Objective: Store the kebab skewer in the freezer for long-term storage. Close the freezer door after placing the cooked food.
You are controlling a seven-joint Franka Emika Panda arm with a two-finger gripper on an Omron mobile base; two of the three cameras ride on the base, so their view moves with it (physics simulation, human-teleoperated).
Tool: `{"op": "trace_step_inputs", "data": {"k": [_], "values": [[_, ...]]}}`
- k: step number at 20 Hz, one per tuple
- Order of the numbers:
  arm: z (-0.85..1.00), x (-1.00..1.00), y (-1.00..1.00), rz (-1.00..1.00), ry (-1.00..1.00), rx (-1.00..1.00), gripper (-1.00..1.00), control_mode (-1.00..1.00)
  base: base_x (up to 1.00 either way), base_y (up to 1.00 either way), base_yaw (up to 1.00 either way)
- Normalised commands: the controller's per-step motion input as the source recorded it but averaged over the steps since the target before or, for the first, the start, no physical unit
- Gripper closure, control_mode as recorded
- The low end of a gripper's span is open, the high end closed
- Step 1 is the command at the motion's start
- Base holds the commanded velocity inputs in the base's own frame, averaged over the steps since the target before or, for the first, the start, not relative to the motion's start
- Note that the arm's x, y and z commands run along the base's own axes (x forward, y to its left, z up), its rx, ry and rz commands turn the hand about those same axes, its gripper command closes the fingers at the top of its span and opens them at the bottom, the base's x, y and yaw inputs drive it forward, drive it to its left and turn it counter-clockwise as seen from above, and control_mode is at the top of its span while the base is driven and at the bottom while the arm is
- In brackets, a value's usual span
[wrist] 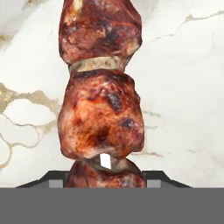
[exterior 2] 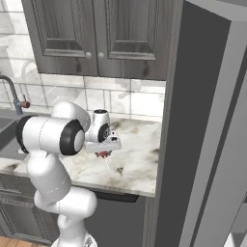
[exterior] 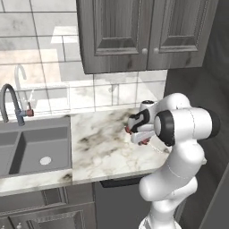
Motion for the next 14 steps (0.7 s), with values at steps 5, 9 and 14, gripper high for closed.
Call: {"op": "trace_step_inputs", "data": {"k": [5,9,14], "values": [[0.14,0.00,0.03,-0.58,0.01,0.00,1.00,-1.00,0.00,0.00,0.00],[0.24,-0.37,-0.06,-0.53,0.00,0.04,1.00,-1.00,0.00,0.00,0.00],[0.43,-0.49,-0.11,-0.49,0.03,0.00,1.00,-1.00,0.00,0.00,0.00]]}}
